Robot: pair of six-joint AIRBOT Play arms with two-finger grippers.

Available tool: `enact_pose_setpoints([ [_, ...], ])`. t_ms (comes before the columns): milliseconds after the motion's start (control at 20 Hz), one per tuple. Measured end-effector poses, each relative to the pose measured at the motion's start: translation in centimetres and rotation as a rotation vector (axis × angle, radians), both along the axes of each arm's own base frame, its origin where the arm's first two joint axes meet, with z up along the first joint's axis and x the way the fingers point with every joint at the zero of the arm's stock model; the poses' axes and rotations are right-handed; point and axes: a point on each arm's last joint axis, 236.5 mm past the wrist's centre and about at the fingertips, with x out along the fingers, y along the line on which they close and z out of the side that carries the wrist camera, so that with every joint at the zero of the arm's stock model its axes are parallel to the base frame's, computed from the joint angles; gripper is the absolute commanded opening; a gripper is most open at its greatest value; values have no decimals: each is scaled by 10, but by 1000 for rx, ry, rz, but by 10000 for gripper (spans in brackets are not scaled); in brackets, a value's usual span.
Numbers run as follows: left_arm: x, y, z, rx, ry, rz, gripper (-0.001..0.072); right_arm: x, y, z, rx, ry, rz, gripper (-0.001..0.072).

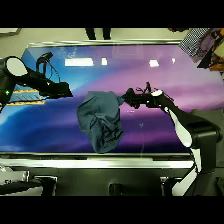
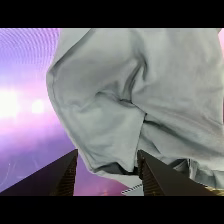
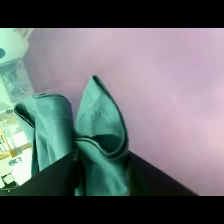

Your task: Fold the clothes and pants, and hang the long-sleeved shirts on hangers.

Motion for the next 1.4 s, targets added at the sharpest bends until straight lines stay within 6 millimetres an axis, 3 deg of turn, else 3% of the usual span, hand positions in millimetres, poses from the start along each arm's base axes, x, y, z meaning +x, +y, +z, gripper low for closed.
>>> enact_pose_setpoints([
  [50, 0, 0, 0, 0, 0, 0, 470, -1, 1, -1, -3, 1, 4, 224],
  [100, 0, 0, 0, 0, 0, 1, 543, -1, 2, -1, -7, -2, 8, 183],
  [150, 0, 2, 0, -1, 1, 6, 543, 0, 2, -1, -13, -9, 11, 27],
  [300, -3, 15, 3, 4, 9, 20, 543, 5, 2, 4, -30, -39, 25, 33],
  [450, -16, 41, 1, -1, 17, 51, 543, 11, 3, 15, -29, -67, 25, 33],
  [600, -38, 60, -25, -98, 27, 132, 543, 12, 3, 27, -35, -93, 39, 33],
  [800, -69, 35, -84, -320, 80, 187, 543, 7, 6, 43, -33, -110, 69, 33],
  [1100, -84, -8, -158, -443, 184, 234, 542, -11, 15, 54, -12, -88, 144, 33],
  [1250, -87, -18, -178, -470, 232, 260, 533, -15, 15, 57, -12, -84, 157, 33],
  [1400, -86, -25, -186, -499, 251, 278, 507, -16, 16, 61, -13, -87, 163, 33],
])
